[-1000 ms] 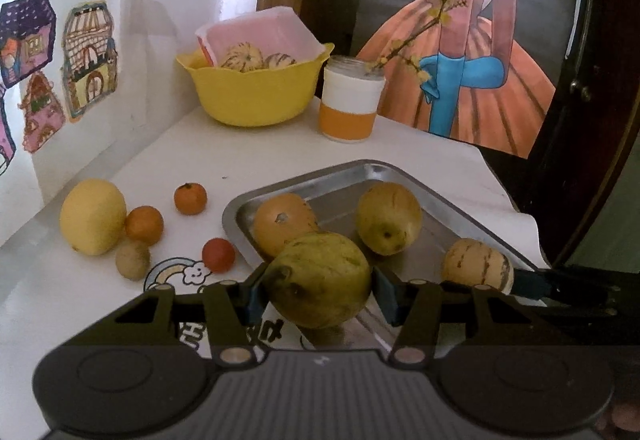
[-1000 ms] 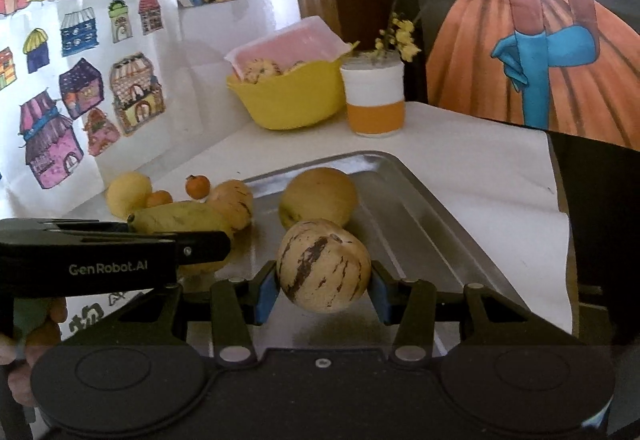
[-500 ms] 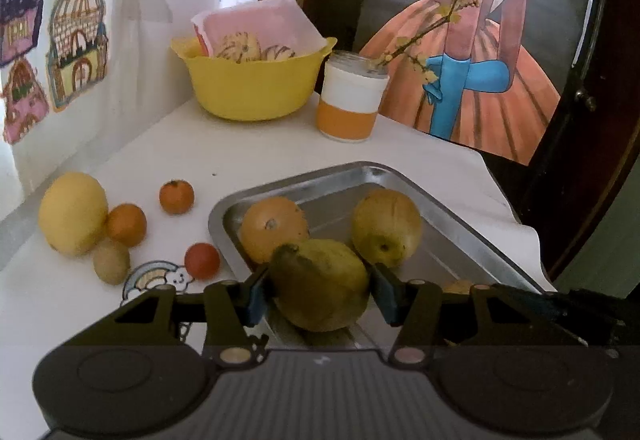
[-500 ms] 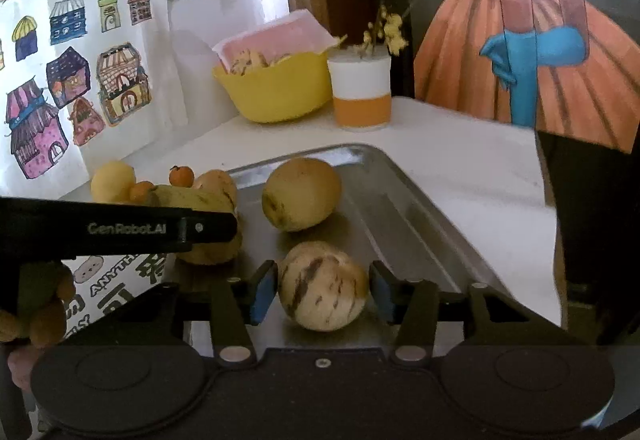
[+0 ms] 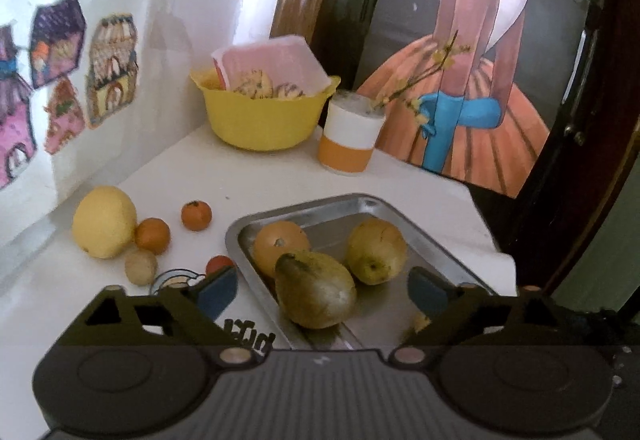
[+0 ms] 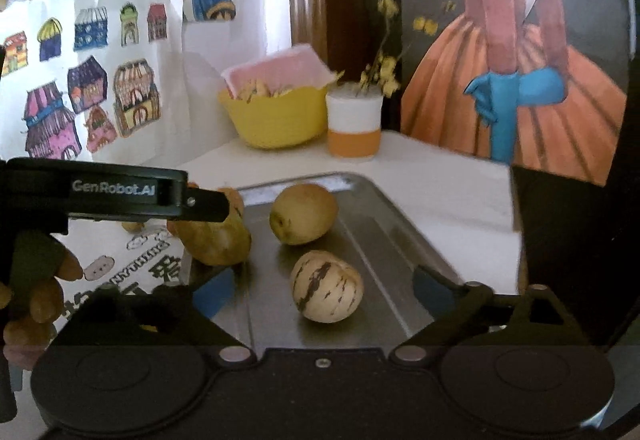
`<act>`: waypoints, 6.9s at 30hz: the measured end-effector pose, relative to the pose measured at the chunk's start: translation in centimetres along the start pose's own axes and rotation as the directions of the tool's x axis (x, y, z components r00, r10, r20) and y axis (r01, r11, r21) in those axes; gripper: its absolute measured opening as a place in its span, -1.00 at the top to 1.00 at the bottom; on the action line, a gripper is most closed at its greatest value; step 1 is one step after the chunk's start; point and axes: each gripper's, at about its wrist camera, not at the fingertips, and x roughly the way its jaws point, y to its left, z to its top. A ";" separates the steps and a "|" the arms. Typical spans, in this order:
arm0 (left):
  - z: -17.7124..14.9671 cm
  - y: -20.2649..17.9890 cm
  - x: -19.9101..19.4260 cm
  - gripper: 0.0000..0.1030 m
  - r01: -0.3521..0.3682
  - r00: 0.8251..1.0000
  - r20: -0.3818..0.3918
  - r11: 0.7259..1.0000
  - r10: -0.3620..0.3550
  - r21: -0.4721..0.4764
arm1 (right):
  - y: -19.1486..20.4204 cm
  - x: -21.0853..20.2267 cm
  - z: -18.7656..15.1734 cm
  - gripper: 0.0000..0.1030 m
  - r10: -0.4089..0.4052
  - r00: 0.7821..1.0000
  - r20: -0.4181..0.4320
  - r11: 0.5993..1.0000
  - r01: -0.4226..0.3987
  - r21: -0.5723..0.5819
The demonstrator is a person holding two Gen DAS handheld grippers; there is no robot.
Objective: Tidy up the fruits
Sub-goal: 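Carry the pear and melon onto the tray while both tools open to release, then withdraw both open tools from the tray toward the remaining fruits, then grasp the small brown round fruit with the right tool, then carry the small brown fruit over the tray with the right tool, then lower the small brown fruit onto the tray and open the right tool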
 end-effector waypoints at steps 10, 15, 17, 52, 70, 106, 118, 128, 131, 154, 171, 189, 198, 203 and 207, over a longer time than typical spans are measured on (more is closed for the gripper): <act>-1.0 0.5 -7.3 -0.99 -0.019 0.995 0.097 1.000 0.019 0.004 | 1.6 -7.2 0.0 -0.99 -0.013 0.997 0.075 1.000 0.011 0.020; -2.5 1.3 -10.4 -0.99 -0.015 0.995 0.101 1.000 0.014 0.008 | 3.0 -10.7 -0.7 -0.99 -0.033 0.995 0.093 0.999 0.032 0.004; -3.2 1.7 -11.5 -0.99 -0.018 0.995 0.099 1.000 0.017 0.007 | 3.6 -11.8 -1.1 -0.99 -0.040 0.995 0.094 0.999 0.041 -0.005; -8.0 12.5 -18.1 -0.99 -0.236 0.970 -0.058 0.971 0.238 0.025 | 15.2 -10.5 -5.5 -0.99 0.230 0.953 -0.197 0.972 -0.235 0.001; -3.5 11.8 -10.1 -0.99 -0.115 0.992 -0.049 0.991 0.118 0.069 | 11.6 -4.3 -3.7 -0.99 0.224 0.953 -0.203 0.964 -0.186 0.189; 0.1 11.1 4.2 -0.01 -0.170 0.981 -0.085 0.983 0.176 0.075 | 11.6 3.0 -3.0 -0.15 0.209 0.966 -0.154 0.978 -0.202 0.059; -0.5 10.2 3.6 0.49 -0.151 0.984 -0.078 0.983 0.159 0.103 | 11.9 2.2 -3.6 0.17 0.187 0.971 -0.149 0.982 -0.189 -0.002; -2.4 8.7 0.4 0.50 -0.108 0.985 -0.114 0.981 0.128 0.163 | 11.4 1.8 -3.7 0.43 0.194 0.970 -0.149 0.981 -0.191 0.036; -3.1 8.2 -0.7 0.50 -0.091 0.985 -0.129 0.981 0.114 0.168 | 11.2 1.4 -3.9 0.44 0.197 0.969 -0.148 0.980 -0.191 0.056; -5.3 2.7 -5.2 0.50 0.031 0.988 -0.154 0.984 -0.004 0.177 | 6.4 -4.7 -4.2 0.44 0.141 0.989 -0.043 0.973 -0.131 0.191; -3.3 -2.2 -1.7 0.50 0.073 0.989 -0.137 0.983 -0.050 0.169 | 0.6 -3.4 -4.6 0.44 0.048 0.998 -0.042 0.975 -0.038 0.221; -3.5 -3.4 1.4 0.49 0.090 0.979 -0.198 0.974 -0.048 0.209 | -0.1 -1.2 -4.9 0.38 0.064 0.996 -0.066 0.974 -0.048 0.222; -2.8 -2.5 0.8 0.19 0.092 0.980 -0.188 0.985 -0.064 0.146 | 0.2 -1.9 -4.7 0.04 0.036 0.998 -0.050 0.976 -0.025 0.216; -2.6 -2.1 -1.1 -0.39 0.078 0.987 -0.147 0.990 -0.061 0.118 | 0.3 -3.4 -4.5 -0.30 0.010 1.000 -0.018 0.978 -0.006 0.209; -2.4 -1.5 -2.9 -0.74 0.060 0.993 -0.109 0.994 -0.050 0.095 | 0.6 -5.1 -4.3 -0.58 -0.010 1.000 0.004 0.979 0.009 0.203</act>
